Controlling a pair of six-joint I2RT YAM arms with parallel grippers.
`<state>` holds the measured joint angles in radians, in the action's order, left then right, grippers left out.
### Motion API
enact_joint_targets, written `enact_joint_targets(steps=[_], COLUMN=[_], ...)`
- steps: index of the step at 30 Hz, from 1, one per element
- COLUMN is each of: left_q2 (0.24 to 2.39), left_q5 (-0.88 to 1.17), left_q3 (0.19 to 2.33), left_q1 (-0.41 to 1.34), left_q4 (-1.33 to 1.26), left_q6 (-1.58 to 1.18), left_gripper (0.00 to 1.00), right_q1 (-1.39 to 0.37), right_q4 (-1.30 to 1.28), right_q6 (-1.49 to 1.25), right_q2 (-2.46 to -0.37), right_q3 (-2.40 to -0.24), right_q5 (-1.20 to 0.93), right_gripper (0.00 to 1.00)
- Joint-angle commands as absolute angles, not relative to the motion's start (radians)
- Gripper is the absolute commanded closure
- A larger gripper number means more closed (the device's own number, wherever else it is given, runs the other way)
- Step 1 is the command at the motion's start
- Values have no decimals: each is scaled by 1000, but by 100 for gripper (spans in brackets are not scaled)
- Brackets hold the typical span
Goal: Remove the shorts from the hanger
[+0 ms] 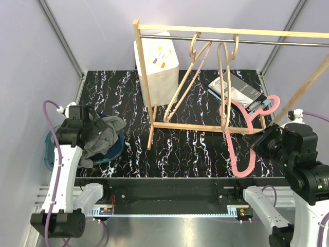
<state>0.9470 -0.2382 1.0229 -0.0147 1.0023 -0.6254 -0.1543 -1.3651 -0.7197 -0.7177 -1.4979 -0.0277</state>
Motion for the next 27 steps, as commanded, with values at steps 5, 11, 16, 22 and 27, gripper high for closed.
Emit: enact_joint_targets(steps=[5,11,16,22,27], left_q2=[830,770,765,736,674], left_q5=[-123,127,129,331,569], left_q3=[1141,1117,1121,1057,963], left_q1=[-5,133,403,540,549], left_q4=[1068,971,968,862,646], left_q6=[-733,-706,-695,-666,-699], left_gripper=[1,1,1,1,1], right_q1=[-152,-152,-150,-152,-152], right_q4=[-1374,-1335,-1132,-922,-841], right_q6=[-738,-732,-595,-485,-472], right_q2=[-701,-735,-741,-756,-804], right_q3=[-1528,-1528,-1540,-1638,-1683], right_q5=[72,130,77,40,43], right_gripper=[100,100,100,100,100])
